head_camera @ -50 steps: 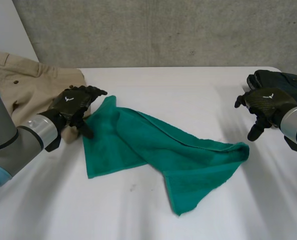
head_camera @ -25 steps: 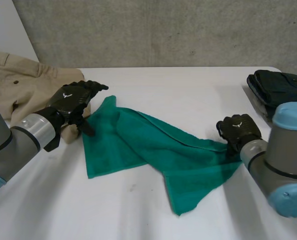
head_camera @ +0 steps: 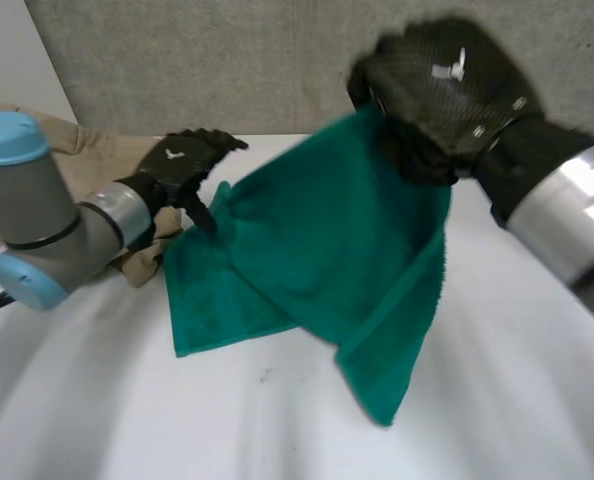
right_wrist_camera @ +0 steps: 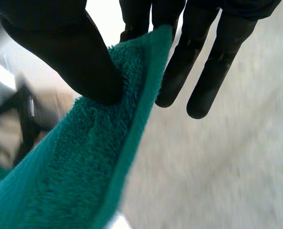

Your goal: Fold the laundry.

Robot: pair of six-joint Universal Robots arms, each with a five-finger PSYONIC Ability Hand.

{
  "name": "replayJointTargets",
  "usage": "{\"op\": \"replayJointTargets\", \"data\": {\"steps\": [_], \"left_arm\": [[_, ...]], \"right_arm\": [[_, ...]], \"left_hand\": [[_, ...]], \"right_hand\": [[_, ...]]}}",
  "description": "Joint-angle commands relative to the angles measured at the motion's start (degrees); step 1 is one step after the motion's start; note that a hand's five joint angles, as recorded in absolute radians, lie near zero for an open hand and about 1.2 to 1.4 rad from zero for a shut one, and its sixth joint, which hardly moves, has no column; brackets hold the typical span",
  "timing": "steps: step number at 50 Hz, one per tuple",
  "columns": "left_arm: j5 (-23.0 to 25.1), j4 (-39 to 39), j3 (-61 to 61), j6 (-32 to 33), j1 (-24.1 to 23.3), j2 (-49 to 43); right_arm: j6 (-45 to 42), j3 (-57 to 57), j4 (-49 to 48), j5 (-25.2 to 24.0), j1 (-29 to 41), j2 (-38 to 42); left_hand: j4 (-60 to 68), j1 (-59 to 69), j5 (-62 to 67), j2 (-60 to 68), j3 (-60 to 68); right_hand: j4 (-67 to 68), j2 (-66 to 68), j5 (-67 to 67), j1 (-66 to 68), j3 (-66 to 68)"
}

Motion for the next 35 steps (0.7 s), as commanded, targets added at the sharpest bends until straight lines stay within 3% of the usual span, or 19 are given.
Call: {"op": "replayJointTargets", "data": {"steps": [1, 4, 6, 7, 8, 12, 16, 23, 30, 35], "left_arm": [[-0.09, -4.08, 8.87, 5.77, -3.76, -9.56], [-0.88, -4.08, 11.06, 7.18, -5.25, -12.63], [-2.11, -4.08, 12.03, 7.27, -5.52, -13.43], [-3.85, -3.82, 12.82, 7.18, -5.52, -13.69], [-5.00, -3.56, 13.00, 7.01, -5.43, -13.61], [-11.95, 0.30, 14.14, 5.69, -4.91, -11.68], [-13.10, 7.24, 15.11, 4.90, -3.42, -8.17], [-11.69, 19.37, 17.31, 2.09, -2.79, 0.09], [-15.46, 22.37, 17.57, 1.03, -3.15, 6.34], [-19.16, 24.04, 13.45, 1.56, -1.83, 10.47]], "right_arm": [[8.47, 0.14, 0.31, -6.31, -0.29, -10.21], [11.65, -0.03, 0.32, -7.11, -1.52, -11.54], [13.76, -0.12, 0.23, -6.93, -3.10, -11.28], [14.03, -0.04, 0.05, -6.93, -3.98, -10.76], [14.03, 0.05, -0.12, -6.93, -5.12, -10.14], [13.59, -0.39, -1.44, -6.76, -11.62, -4.09], [12.45, -4.42, -3.28, -4.04, -13.57, 4.87], [9.11, -20.74, -7.84, 12.02, -12.00, 21.83], [10.25, -27.19, -22.76, 21.18, -9.79, 26.60], [9.90, -26.67, -28.34, 22.25, -10.05, 27.30]], "left_hand": [[-1.55, -0.69, -2.77, -1.79, -2.19], [-1.55, -0.69, -2.77, -1.79, -2.19], [28.08, 28.94, 26.86, 27.84, 27.44], [64.73, 65.59, 63.51, 64.49, 64.09], [68.41, 69.27, 67.19, 68.17, 67.77], [68.45, 69.31, 67.23, 68.21, 67.81], [68.45, 69.31, 67.23, 68.21, 67.81], [68.45, 69.31, 67.23, 68.21, 67.81], [68.45, 69.31, 67.23, 68.21, 67.81], [68.45, 69.31, 67.23, 68.21, 67.81]], "right_hand": [[11.34, 12.25, 13.36, 14.94, 11.82], [11.34, 12.25, 13.36, 14.94, 11.82], [11.34, 12.25, 13.36, 14.94, 11.82], [11.34, 12.25, 13.36, 14.94, 11.82], [11.34, 12.25, 13.36, 14.94, 11.82], [11.34, 12.25, 13.36, 14.94, 11.82], [11.34, 12.25, 13.36, 14.94, 11.82], [11.34, 12.25, 13.36, 14.94, 11.82], [11.34, 12.25, 13.36, 14.94, 11.82], [11.34, 12.25, 13.36, 14.94, 11.82]]}}
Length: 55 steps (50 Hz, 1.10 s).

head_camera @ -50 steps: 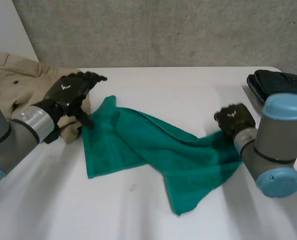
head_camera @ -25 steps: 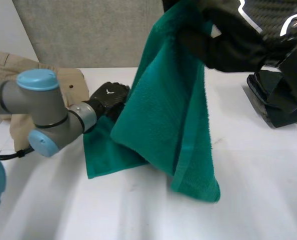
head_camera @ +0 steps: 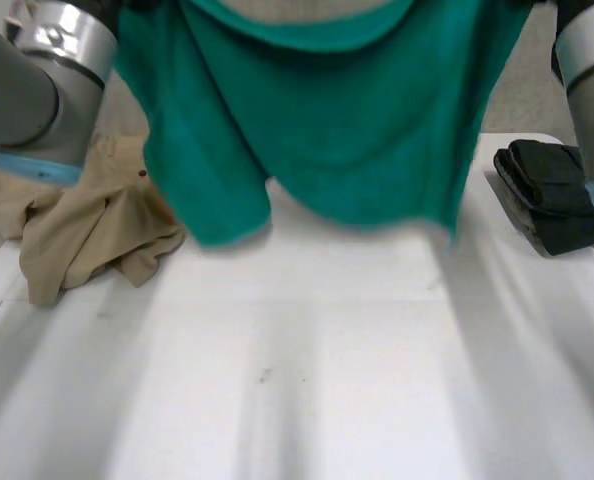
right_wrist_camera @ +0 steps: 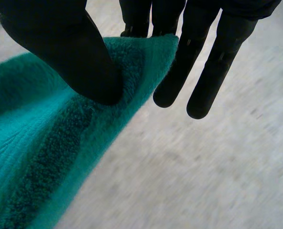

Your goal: Fold the laundry.

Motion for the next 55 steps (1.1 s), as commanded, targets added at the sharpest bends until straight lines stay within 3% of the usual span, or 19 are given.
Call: {"op": "replayJointTargets", "data": {"steps": [1, 13, 20, 23, 24, 28, 34, 40, 45, 50, 55], "left_arm": [[-4.38, 1.77, -6.86, 0.39, 1.52, 6.76], [4.84, 0.02, -39.28, 2.22, -0.24, 13.89], [6.70, -0.51, -52.05, 5.13, -0.33, 10.74], [6.96, -1.82, -53.38, 5.48, -0.06, 9.06], [7.05, -3.48, -53.56, 5.31, 0.29, 8.53], [8.10, -10.41, -53.03, 4.17, 2.13, 8.87], [10.56, -20.72, -52.85, 1.01, 6.17, 13.53], [12.41, -22.84, -56.01, -3.48, 11.62, 18.98], [12.85, -19.68, -59.00, -3.57, 14.26, 19.08], [14.51, -13.88, -59.62, 0.90, 16.46, 14.25], [16.80, -13.78, -58.83, 7.58, 16.90, 10.12]], "right_arm": [[0.07, -0.16, -10.58, 3.38, 0.36, 1.17], [-4.58, 16.26, -5.83, -3.65, -2.44, 2.05], [-10.65, 26.64, -3.64, -7.17, -5.87, 4.77], [-12.76, 28.75, -2.67, -7.96, -7.72, 6.09], [-13.20, 28.93, -2.40, -7.96, -8.16, 6.27], [-13.99, 29.29, -0.56, -8.13, -10.27, 7.32], [-13.12, 29.37, 1.38, -8.22, -11.94, 6.98], [-11.01, 29.72, 1.82, -8.84, -11.94, 6.80], [-10.83, 29.99, 1.90, -9.01, -11.59, 6.80], [-10.65, 30.25, 2.26, -9.01, -11.41, 6.62], [-10.83, 31.13, 2.17, -9.28, -11.24, 6.10]], "left_hand": [[11.30, 12.55, 14.24, 11.58, 12.05], [11.30, 12.55, 14.24, 11.58, 12.05], [11.30, 12.55, 14.24, 11.58, 12.05], [-5.26, -4.01, -2.32, -4.99, -4.51], [-20.49, -19.24, -17.55, -20.21, -19.74], [-48.98, -47.73, -46.04, -48.70, -48.23], [-58.14, -56.89, -55.20, -57.86, -57.39], [-57.49, -56.25, -54.55, -57.22, -56.74], [-41.36, -40.11, -38.42, -41.08, -40.61], [-37.98, -36.73, -35.04, -37.70, -37.23], [-33.60, -32.35, -30.66, -33.32, -32.85]], "right_hand": [[11.26, 12.21, 13.36, 14.94, 11.79], [11.26, 12.21, 13.36, 14.94, 11.79], [11.26, 12.21, 13.36, 14.94, 11.79], [11.26, 12.21, 13.36, 14.94, 11.79], [11.26, 12.21, 13.36, 14.94, 11.79], [11.26, 12.21, 13.36, 14.94, 11.79], [11.26, 12.21, 13.36, 14.94, 11.79], [11.26, 12.21, 13.36, 14.94, 11.79], [11.26, 12.21, 13.36, 14.94, 11.79], [11.26, 12.21, 13.36, 14.94, 11.79], [11.26, 12.21, 13.36, 14.94, 11.79]]}}
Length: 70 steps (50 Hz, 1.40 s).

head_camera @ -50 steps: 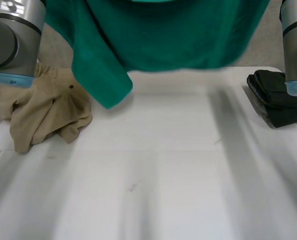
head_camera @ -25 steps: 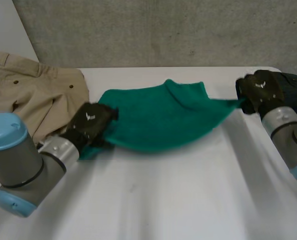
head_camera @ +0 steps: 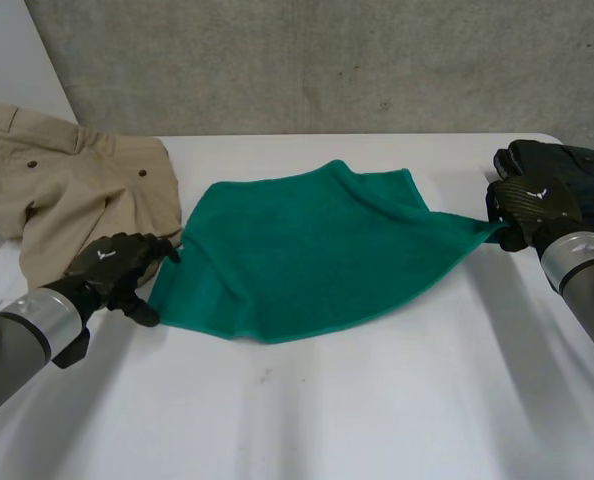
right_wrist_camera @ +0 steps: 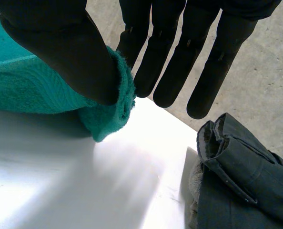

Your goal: Fold the laundry.

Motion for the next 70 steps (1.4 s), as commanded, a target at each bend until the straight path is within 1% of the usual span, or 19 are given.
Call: {"op": "replayJointTargets", "data": {"steps": [1, 3, 7, 20, 34, 35, 40, 44, 49, 50, 52, 54, 63, 64, 65, 66, 70], "left_arm": [[3.00, 2.26, 0.84, 9.29, 0.92, -6.42], [3.53, 2.26, 1.63, 11.66, 0.83, -7.82], [3.80, 2.61, 3.21, 13.43, -0.13, -9.93], [1.69, 6.83, 8.49, 15.46, -2.77, -15.91], [-0.77, 6.66, 13.94, 18.62, -4.97, -21.28], [-0.86, 6.66, 14.20, 18.88, -4.97, -21.45], [-1.39, 6.74, 15.52, 19.50, -5.41, -21.89], [-1.74, 6.83, 16.57, 19.50, -6.11, -22.16], [-1.83, 6.57, 17.89, 19.59, -6.55, -23.12], [-1.83, 6.57, 18.16, 19.59, -6.64, -23.30], [-1.83, 6.40, 18.68, 19.59, -6.73, -23.91], [-1.91, 6.22, 19.04, 19.59, -6.82, -24.09], [-2.36, 5.34, 19.48, 18.10, -7.35, -20.31], [-2.35, 5.51, 19.48, 17.92, -7.43, -20.05], [-2.35, 5.52, 19.48, 17.92, -7.52, -20.05], [-2.35, 5.43, 19.48, 17.92, -7.61, -20.05], [-2.27, 4.55, 18.87, 18.01, -7.61, -20.22]], "right_arm": [[-0.18, 1.01, 0.04, -0.40, 0.25, -0.69], [-0.27, 1.28, 0.04, -0.48, 0.33, -0.69], [-0.53, 1.63, -0.05, -0.57, 0.42, -0.78], [-1.93, 2.51, -0.49, -0.48, 0.42, -0.34], [-2.29, 2.60, -0.49, -0.40, 0.42, 0.01], [-2.29, 2.60, -0.49, -0.40, 0.42, 0.10], [-2.38, 2.69, -0.49, -0.40, 0.42, -0.08], [-2.38, 2.69, -0.49, -0.40, 0.42, -0.08], [-2.38, 2.95, -0.49, -0.40, 0.42, -0.08], [-2.46, 2.86, -0.49, -0.40, 0.42, -0.08], [-2.38, 2.95, -0.49, -0.48, 0.42, -0.08], [-2.46, 2.86, -0.49, -0.40, 0.34, -0.08], [-2.55, 2.86, -0.49, -0.48, 0.51, -0.60], [-2.55, 2.95, -0.40, -0.48, 0.60, -0.78], [-2.55, 2.95, -0.31, -0.40, 0.69, -0.78], [-2.55, 2.95, -0.31, -0.40, 0.69, -0.78], [-2.64, 3.04, -0.31, -0.40, 0.77, -0.78]], "left_hand": [[8.55, 8.74, 8.40, 8.86, 8.76], [8.72, 8.90, 8.57, 9.03, 8.93], [11.73, 11.91, 11.58, 12.04, 11.94], [15.11, 15.30, 14.96, 15.42, 15.32], [18.64, 18.82, 18.49, 18.95, 18.85], [19.65, 19.83, 19.49, 19.95, 19.86], [35.26, 35.44, 35.11, 35.57, 35.47], [39.16, 39.35, 39.01, 39.47, 39.37], [39.84, 40.02, 39.68, 40.14, 40.05], [41.17, 41.36, 41.02, 41.48, 41.38], [48.73, 48.91, 48.57, 49.03, 48.94], [53.26, 53.44, 53.11, 53.57, 53.47], [53.28, 53.46, 53.13, 53.59, 53.49], [50.97, 51.15, 50.81, 51.27, 51.18], [42.28, 42.47, 42.13, 42.59, 42.49], [30.37, 30.56, 30.22, 30.68, 30.58], [28.58, 28.76, 28.43, 28.89, 28.79]], "right_hand": [[11.25, 12.21, 13.36, 14.94, 11.78], [11.25, 12.21, 13.36, 14.94, 11.78], [11.25, 12.21, 13.36, 14.94, 11.78], [11.25, 12.21, 13.36, 14.94, 11.78], [11.25, 12.21, 13.36, 14.94, 11.78], [11.25, 12.21, 13.36, 14.94, 11.78], [11.25, 12.21, 13.36, 14.94, 11.78], [11.25, 12.21, 13.36, 14.94, 11.78], [11.25, 12.21, 13.36, 14.94, 11.78], [11.25, 12.21, 13.36, 14.94, 11.78], [11.25, 12.21, 13.36, 14.94, 11.78], [11.25, 12.21, 13.36, 14.94, 11.78], [11.25, 12.21, 13.36, 14.94, 11.78], [11.25, 12.21, 13.36, 14.94, 11.78], [11.25, 12.21, 13.36, 14.94, 11.78], [11.25, 12.21, 13.36, 14.94, 11.78], [11.25, 12.21, 13.36, 14.94, 11.78]]}}
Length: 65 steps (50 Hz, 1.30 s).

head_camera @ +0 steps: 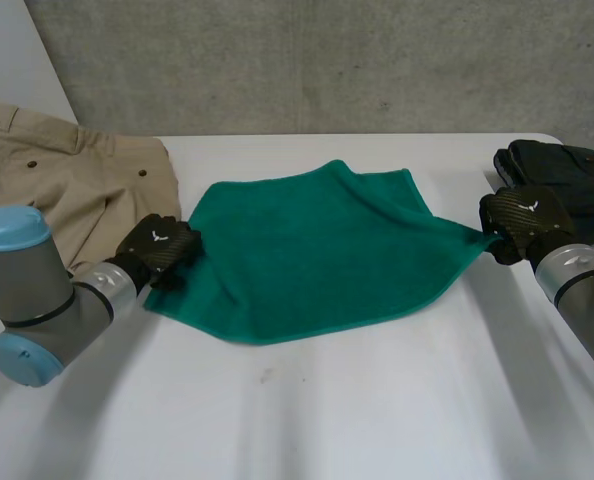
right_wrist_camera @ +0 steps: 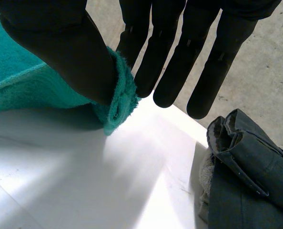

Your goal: Fold the laundry.

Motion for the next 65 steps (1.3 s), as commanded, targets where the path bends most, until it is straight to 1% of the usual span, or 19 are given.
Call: {"op": "replayJointTargets", "data": {"steps": [1, 10, 13, 18, 25, 30, 37, 45, 55, 61, 62, 63, 65], "left_arm": [[0.14, -0.90, -0.89, -0.23, -0.11, 0.40], [0.76, -2.22, -1.86, 0.65, 0.42, 0.04], [0.84, -3.27, -2.39, 1.17, 0.51, 0.74], [1.02, -5.38, -3.97, 1.88, 1.03, 3.11], [1.90, -5.83, -6.25, 2.32, 2.35, 4.61], [2.87, -4.68, -6.26, 3.99, 3.84, 3.03], [2.95, -2.75, -4.59, 4.52, 3.41, -0.21], [2.08, -1.43, -1.69, 3.64, 2.36, -1.71], [0.67, -1.17, 2.44, 3.55, 0.60, -4.35], [-0.21, -1.34, 5.34, 3.20, -0.46, -6.02], [-0.30, -1.34, 5.69, 3.20, -0.63, -6.02], [-0.73, -1.26, 6.13, 3.20, -0.98, -5.93], [-1.17, -1.17, 6.49, 3.11, -1.34, -5.76]], "right_arm": [[-0.07, 0.15, 0.09, 0.02, 0.20, -0.05], [-0.16, 0.15, -0.09, 0.11, 0.37, 0.21], [-0.34, 0.15, 0.09, 0.11, 0.46, 0.30], [-0.60, 0.15, 0.09, 0.11, 0.28, 0.30], [-1.04, 0.15, 0.09, 0.20, 0.46, 0.65], [-1.39, 0.15, 0.17, 0.28, 0.99, 0.91], [-1.83, 0.59, -0.09, 0.28, 1.25, 1.00], [-1.83, 0.67, -0.09, 0.46, 1.08, 0.91], [-1.83, 0.85, -0.09, 0.46, 1.25, 0.91], [-1.83, 0.85, -0.09, 0.46, 1.08, 0.83], [-1.83, 0.85, -0.09, 0.46, 0.99, 0.91], [-1.83, 0.85, -0.09, 0.55, 0.99, 0.83], [-1.83, 0.85, -0.09, 0.55, 0.99, 0.74]], "left_hand": [[-0.04, 2.11, 5.07, 0.09, 0.06], [-0.54, 1.61, 4.57, -0.41, -0.44], [-8.27, -6.12, -3.15, -8.14, -8.17], [-11.31, -9.16, -6.19, -11.18, -11.20], [-11.32, -9.16, -6.20, -11.19, -11.21], [-9.13, -6.98, -4.02, -9.01, -9.03], [-7.11, -4.96, -2.00, -6.98, -7.01], [-1.40, 0.75, 3.71, -1.27, -1.30], [1.64, 3.79, 6.75, 1.77, 1.74], [10.71, 12.86, 15.82, 10.83, 10.81], [13.05, 15.20, 18.17, 13.18, 13.16], [19.90, 22.06, 25.02, 20.03, 20.01], [24.81, 26.97, 29.93, 24.94, 24.92]], "right_hand": [[11.25, 12.21, 13.36, 14.94, 11.78], [11.25, 12.21, 13.36, 14.94, 11.78], [11.25, 12.21, 13.36, 14.94, 11.78], [11.25, 12.21, 13.36, 14.94, 11.78], [11.25, 12.21, 13.36, 14.94, 11.78], [11.25, 12.21, 13.36, 14.94, 11.78], [11.25, 12.21, 13.36, 14.94, 11.78], [11.25, 12.21, 13.36, 14.94, 11.78], [11.25, 12.21, 13.36, 14.94, 11.78], [11.25, 12.21, 13.36, 14.94, 11.78], [11.25, 12.21, 13.36, 14.94, 11.78], [11.25, 12.21, 13.36, 14.94, 11.78], [11.25, 12.21, 13.36, 14.94, 11.78]]}}
